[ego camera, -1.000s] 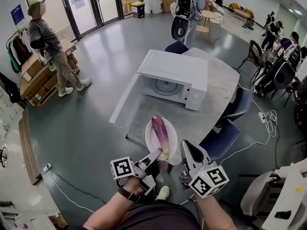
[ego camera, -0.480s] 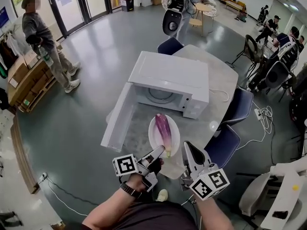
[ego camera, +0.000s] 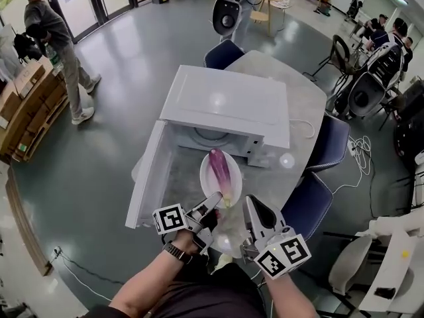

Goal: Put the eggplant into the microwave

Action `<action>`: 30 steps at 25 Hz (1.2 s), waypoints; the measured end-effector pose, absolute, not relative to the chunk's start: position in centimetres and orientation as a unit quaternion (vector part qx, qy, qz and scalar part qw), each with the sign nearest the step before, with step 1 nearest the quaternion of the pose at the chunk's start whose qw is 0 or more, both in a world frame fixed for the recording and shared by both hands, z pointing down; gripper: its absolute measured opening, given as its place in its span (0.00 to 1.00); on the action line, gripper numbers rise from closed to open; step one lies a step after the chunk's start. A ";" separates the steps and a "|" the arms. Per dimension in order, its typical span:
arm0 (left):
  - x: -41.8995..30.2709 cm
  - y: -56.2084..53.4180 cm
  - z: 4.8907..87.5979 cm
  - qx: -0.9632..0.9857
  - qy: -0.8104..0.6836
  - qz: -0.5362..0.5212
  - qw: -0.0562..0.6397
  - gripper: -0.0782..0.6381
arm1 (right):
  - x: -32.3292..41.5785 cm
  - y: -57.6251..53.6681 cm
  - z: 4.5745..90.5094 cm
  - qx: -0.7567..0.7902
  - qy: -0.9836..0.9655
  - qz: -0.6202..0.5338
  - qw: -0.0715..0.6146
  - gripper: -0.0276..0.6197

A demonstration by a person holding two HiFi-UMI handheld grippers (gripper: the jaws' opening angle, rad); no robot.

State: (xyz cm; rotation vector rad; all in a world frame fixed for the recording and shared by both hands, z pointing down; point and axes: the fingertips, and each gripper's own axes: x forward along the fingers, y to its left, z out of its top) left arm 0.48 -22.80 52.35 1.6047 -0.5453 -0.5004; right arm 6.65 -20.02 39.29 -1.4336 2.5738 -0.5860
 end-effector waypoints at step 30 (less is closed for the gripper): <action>-0.8 -37.7 66.3 0.652 -0.288 -0.262 0.651 0.21 | 4.7 -30.0 50.5 -0.481 0.843 -0.230 0.076 0.05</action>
